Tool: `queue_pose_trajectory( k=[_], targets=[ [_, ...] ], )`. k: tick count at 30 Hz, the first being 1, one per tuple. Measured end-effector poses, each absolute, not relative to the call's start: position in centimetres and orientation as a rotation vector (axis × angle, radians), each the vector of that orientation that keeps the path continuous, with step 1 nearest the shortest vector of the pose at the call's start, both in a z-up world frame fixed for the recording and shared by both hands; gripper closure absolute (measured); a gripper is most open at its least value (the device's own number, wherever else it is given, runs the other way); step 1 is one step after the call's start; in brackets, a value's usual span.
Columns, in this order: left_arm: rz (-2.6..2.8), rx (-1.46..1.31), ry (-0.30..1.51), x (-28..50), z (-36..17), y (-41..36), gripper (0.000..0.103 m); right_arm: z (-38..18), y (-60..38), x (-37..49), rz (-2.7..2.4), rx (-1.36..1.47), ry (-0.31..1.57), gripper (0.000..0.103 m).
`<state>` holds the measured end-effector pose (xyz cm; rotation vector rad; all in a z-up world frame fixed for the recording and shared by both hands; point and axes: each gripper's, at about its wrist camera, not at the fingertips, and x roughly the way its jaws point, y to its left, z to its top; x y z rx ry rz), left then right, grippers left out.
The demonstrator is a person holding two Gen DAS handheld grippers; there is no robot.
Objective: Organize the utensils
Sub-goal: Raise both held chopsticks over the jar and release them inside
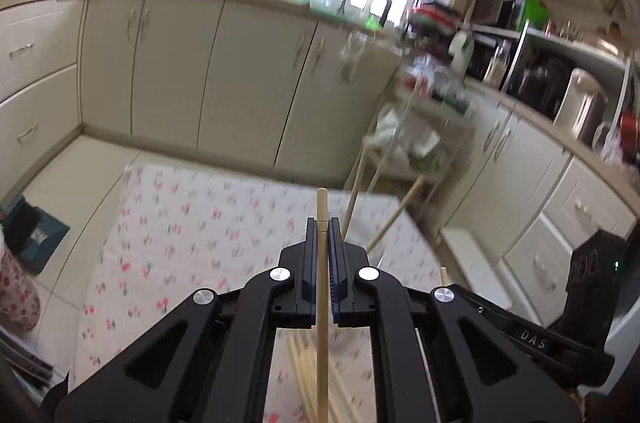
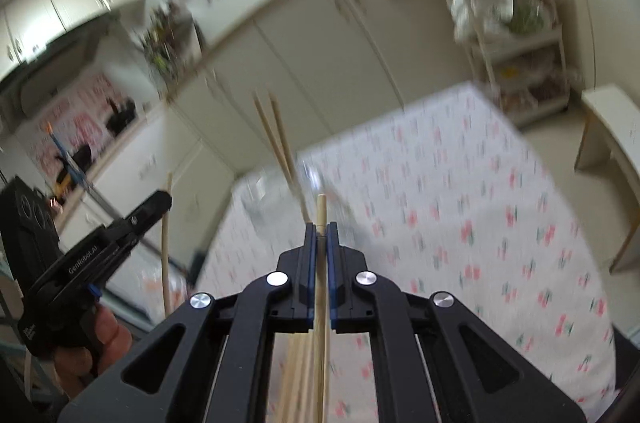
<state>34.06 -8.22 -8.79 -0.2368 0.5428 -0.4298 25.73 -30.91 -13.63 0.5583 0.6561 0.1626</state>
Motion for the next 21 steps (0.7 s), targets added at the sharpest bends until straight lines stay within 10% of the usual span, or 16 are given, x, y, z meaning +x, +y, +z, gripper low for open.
queue_pose_trajectory(
  k=[21],
  targets=[
    [-0.332,-0.485,0.234,42.6,-4.3,-9.7,0.098,-6.0,-31.2,34.2,-0.028,0.59,0.103,0.097]
  ],
)
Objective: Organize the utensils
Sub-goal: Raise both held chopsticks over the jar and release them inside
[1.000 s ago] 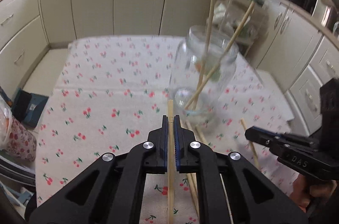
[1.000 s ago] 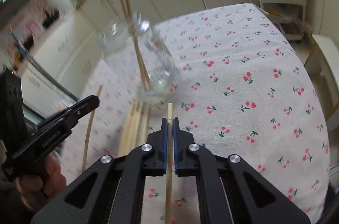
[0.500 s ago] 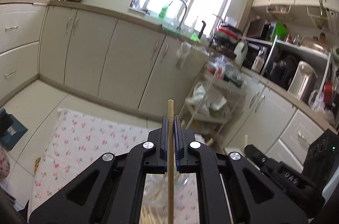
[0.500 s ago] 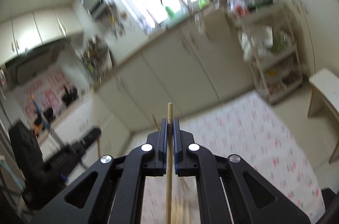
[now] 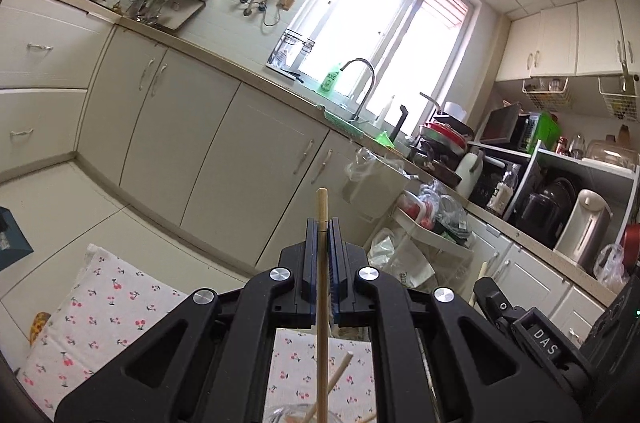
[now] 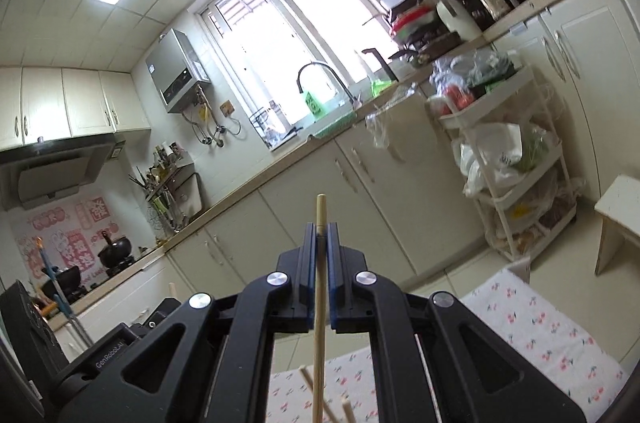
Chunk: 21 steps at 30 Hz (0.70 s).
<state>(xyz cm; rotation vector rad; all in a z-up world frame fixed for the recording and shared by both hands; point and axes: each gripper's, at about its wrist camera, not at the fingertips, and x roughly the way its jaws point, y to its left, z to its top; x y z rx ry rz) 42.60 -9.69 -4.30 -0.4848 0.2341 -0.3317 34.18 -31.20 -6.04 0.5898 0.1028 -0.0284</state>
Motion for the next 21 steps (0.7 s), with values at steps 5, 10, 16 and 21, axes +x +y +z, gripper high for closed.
queue_pose_trajectory(
  k=[5,10,16,21],
  targets=[
    [-0.301,-0.493,0.216,44.1,-5.9,-10.6,0.098,-6.4,-30.2,35.2,-0.038,0.508,0.069,0.097],
    [-0.286,-0.469,0.203,44.7,-7.2,-11.4,0.098,-7.7,-29.0,35.6,-0.032,0.442,0.077,0.097],
    [-0.278,-0.446,0.225,44.9,-9.0,-11.8,0.098,-9.8,-28.2,36.0,-0.017,0.41,0.127,0.097],
    [-0.28,-0.424,0.255,44.7,-10.2,-11.7,0.098,-10.6,-27.7,35.7,-0.006,0.377,0.16,0.097]
  ],
)
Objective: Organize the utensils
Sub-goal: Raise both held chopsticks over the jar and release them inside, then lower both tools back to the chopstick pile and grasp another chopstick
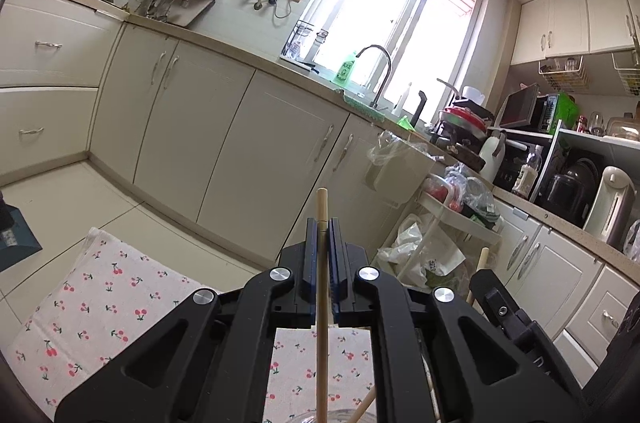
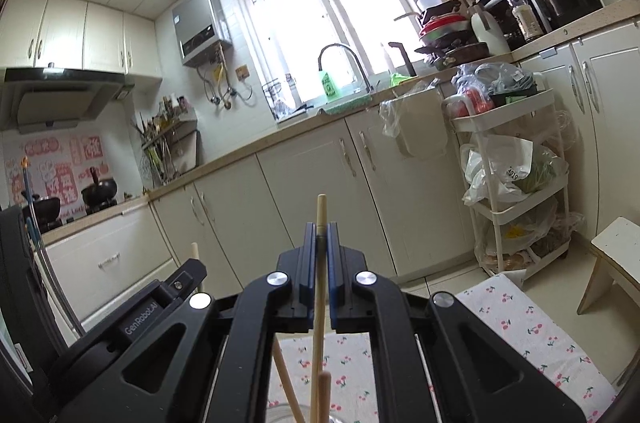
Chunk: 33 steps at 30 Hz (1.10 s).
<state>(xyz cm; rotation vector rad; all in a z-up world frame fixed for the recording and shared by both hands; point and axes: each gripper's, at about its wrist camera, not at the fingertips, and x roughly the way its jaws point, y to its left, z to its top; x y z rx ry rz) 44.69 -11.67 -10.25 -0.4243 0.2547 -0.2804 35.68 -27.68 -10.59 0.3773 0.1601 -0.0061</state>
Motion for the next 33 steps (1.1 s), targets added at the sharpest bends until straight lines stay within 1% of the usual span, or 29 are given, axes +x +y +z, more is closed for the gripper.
queue_pose_trajectory(
  k=[7,9,10,13,16,20,24,28,30,33],
  targets=[
    [-0.33,-0.348,0.309,43.2,-10.9,-12.4,0.098,-10.9,-27.0,34.2,0.014,0.329,0.206,0.095],
    [-0.35,-0.316,0.333,42.5,-11.1,-12.6,0.096,-11.0,-27.0,33.7,0.015,0.326,0.224,0.083],
    [-0.358,-0.303,0.345,42.0,-11.1,-12.6,0.093,-10.9,-27.1,33.3,0.013,0.331,0.226,0.077],
    [-0.367,-0.28,0.36,40.8,-10.9,-12.5,0.084,-10.4,-27.4,31.8,0.008,0.328,0.23,0.077],
    [-0.362,-0.279,0.373,38.9,-10.6,-11.7,0.074,-9.8,-27.9,29.9,-0.003,0.341,0.237,0.074],
    [-0.35,-0.276,0.41,36.4,-10.5,-10.3,0.067,-9.5,-28.4,27.2,-0.017,0.356,0.277,0.071],
    [-0.336,-0.264,0.485,33.9,-11.1,-9.1,0.059,-10.6,-28.4,24.9,-0.02,0.356,0.386,0.07],
    [-0.306,-0.225,0.595,31.5,-12.7,-7.9,0.049,-14.0,-27.2,23.3,0.018,0.308,0.597,0.07],
    [-0.3,-0.202,0.662,30.6,-14.0,-7.7,0.047,-16.3,-26.1,23.0,0.052,0.269,0.72,0.07],
    [-0.284,-0.164,0.757,29.7,-16.1,-7.6,0.045,-18.7,-24.7,22.5,0.098,0.224,0.827,0.07]
  ],
)
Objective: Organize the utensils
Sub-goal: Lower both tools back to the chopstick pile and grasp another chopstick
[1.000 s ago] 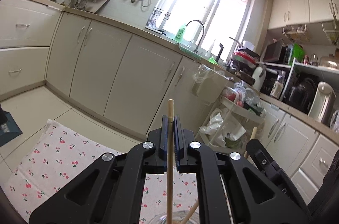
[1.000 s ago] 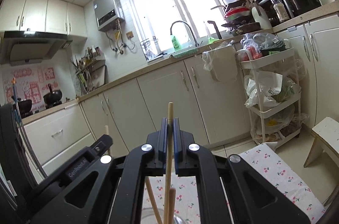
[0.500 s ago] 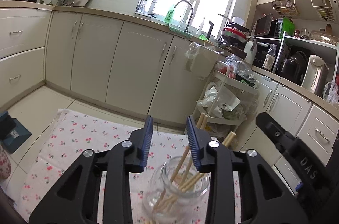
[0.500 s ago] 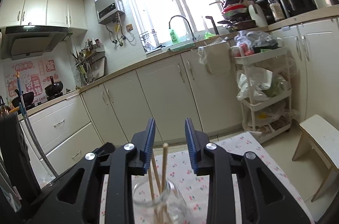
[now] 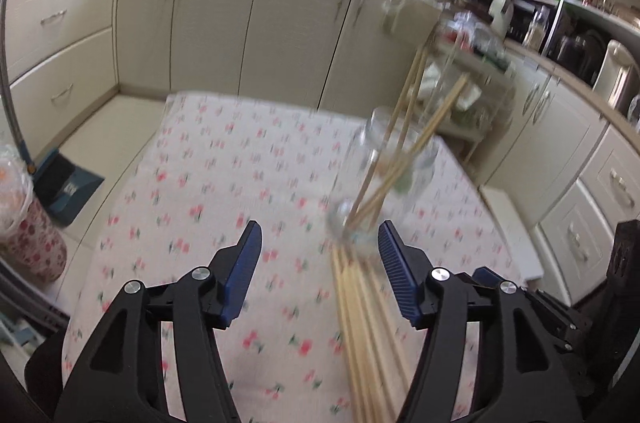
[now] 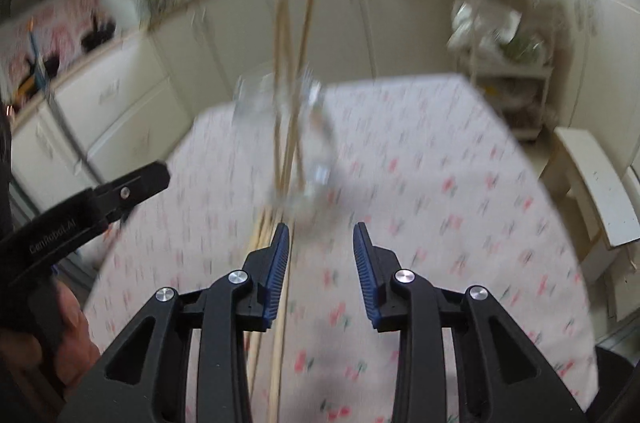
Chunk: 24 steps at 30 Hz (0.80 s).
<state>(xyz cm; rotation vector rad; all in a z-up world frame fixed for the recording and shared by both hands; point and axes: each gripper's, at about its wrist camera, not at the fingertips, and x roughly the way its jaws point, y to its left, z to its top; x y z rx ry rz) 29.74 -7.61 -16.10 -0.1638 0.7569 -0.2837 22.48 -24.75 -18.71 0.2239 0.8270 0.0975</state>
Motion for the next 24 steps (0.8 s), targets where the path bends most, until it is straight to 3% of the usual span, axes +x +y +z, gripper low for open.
queue_pose_trajectory(
  k=[11,20,24],
  targets=[
    [-0.228,-0.104,0.914,29.4,-19.6,-8.0,0.045,-22.0,-21.3,23.8,0.142,0.086,0.958,0.07],
    [-0.237,-0.045,0.977,30.7,-21.4,-10.0,0.044,-22.7,-23.0,24.0,0.087,0.067,0.99,0.081],
    [-0.221,-0.017,1.009,31.2,-22.1,-10.7,0.044,-22.7,-24.1,23.8,0.087,0.089,0.986,0.082]
  ],
)
